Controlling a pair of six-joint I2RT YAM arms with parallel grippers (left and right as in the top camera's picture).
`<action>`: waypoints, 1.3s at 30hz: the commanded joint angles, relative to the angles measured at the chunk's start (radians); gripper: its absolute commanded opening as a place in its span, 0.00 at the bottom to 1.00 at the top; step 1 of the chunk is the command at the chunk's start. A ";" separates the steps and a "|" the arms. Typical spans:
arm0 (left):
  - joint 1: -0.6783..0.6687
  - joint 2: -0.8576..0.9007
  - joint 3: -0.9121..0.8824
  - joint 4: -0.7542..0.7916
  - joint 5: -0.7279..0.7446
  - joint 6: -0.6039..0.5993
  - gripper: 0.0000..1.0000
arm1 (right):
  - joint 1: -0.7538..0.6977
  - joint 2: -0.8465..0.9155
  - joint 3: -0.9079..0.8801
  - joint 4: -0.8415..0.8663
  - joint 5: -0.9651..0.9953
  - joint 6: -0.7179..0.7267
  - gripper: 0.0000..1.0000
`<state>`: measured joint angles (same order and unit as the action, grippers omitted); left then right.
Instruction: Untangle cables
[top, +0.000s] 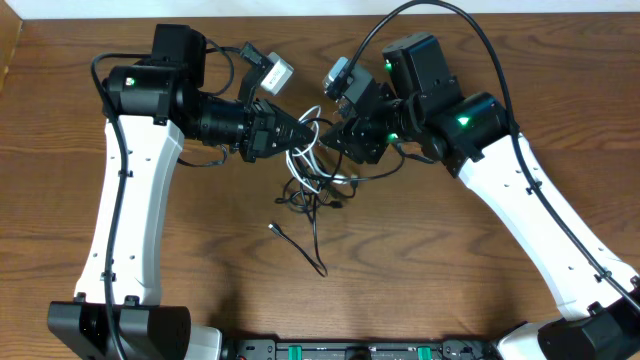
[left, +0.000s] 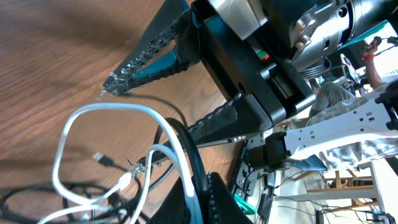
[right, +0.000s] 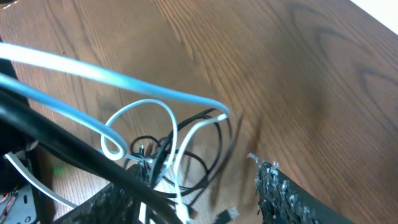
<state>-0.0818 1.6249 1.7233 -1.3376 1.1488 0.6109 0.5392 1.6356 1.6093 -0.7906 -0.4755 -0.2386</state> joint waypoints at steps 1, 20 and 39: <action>-0.014 -0.028 0.024 -0.004 0.017 0.024 0.08 | 0.017 0.012 0.014 0.011 -0.010 -0.002 0.54; -0.021 -0.036 0.024 -0.004 0.017 0.024 0.08 | 0.070 0.049 0.014 0.033 0.027 -0.002 0.01; -0.021 -0.036 0.024 -0.004 0.010 0.024 0.08 | 0.010 0.023 0.014 0.043 0.126 0.033 0.01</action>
<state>-0.1013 1.6230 1.7233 -1.3350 1.1271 0.6109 0.5869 1.6775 1.6093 -0.7498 -0.4065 -0.2340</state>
